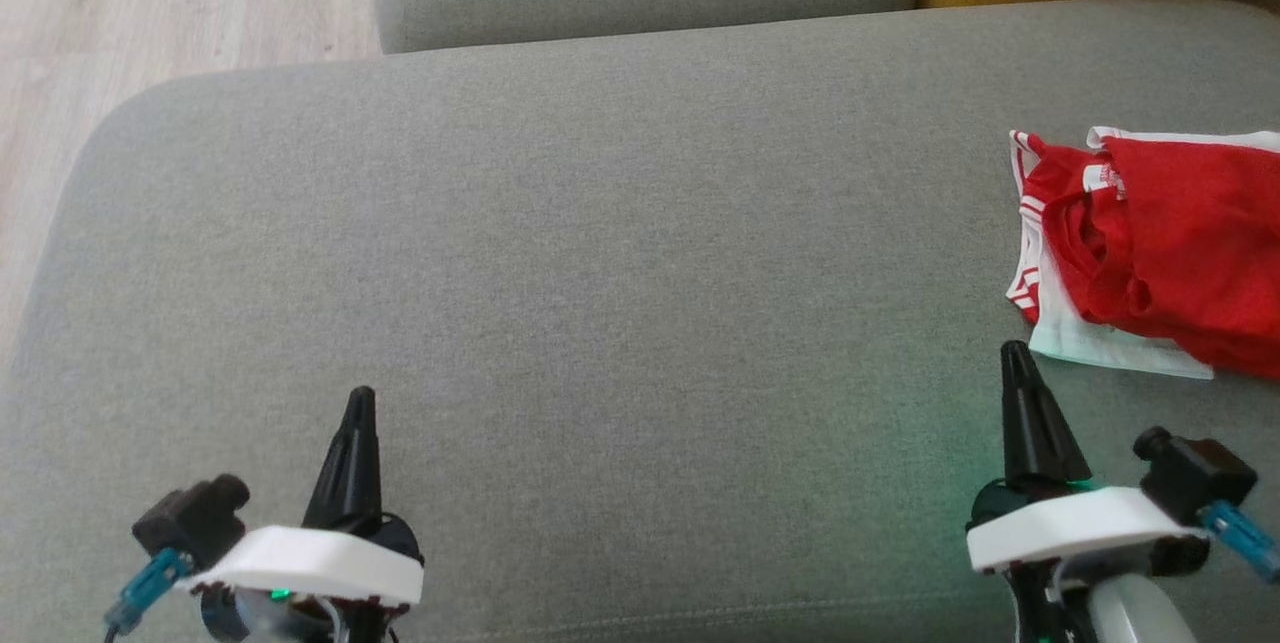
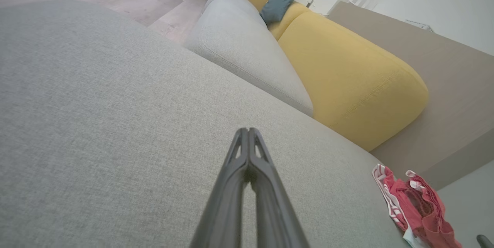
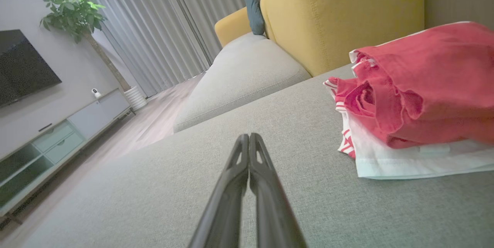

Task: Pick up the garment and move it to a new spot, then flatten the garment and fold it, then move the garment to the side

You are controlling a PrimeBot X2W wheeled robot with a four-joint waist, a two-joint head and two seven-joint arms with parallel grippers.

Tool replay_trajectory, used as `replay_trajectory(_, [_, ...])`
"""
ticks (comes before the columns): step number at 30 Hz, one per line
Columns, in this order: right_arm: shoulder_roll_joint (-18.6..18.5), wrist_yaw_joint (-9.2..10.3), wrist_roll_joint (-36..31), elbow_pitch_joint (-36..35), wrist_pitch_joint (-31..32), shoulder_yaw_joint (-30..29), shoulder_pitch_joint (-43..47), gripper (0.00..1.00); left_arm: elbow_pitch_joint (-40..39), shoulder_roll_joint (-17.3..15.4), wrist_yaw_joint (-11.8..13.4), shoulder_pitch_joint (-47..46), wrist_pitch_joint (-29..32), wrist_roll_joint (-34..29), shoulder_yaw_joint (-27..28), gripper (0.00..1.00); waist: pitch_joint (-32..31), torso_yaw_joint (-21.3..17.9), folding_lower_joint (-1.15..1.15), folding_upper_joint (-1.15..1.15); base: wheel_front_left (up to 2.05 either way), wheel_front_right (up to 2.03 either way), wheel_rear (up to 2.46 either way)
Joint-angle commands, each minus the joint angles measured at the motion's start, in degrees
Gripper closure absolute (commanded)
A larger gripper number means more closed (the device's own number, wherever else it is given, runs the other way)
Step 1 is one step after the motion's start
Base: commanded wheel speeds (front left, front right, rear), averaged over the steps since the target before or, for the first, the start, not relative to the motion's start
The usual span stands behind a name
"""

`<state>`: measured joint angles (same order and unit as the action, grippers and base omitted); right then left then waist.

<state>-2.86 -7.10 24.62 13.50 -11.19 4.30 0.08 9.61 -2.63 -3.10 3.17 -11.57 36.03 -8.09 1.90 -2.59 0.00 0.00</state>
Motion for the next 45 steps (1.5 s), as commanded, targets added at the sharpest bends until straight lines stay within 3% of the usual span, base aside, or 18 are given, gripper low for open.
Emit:
replay_trajectory(1, [-0.94, -0.08, 1.95, -1.68, 0.24, -0.27, -2.87, 1.0, -1.44, -0.68, -0.45, -2.94, 0.45, 1.48, 1.38, 1.0, -0.02, 0.04, 0.0, 0.0, 0.0, 0.0, 0.0])
replay_trajectory(45, [-1.63, -0.22, 32.31, -0.8, 6.74, -3.41, -4.24, 1.0, 1.03, -1.39, -2.2, -5.67, 7.25, 26.75, 6.0, 1.0, -0.77, 1.17, 0.0, 0.0, 0.0, 0.0, 0.0])
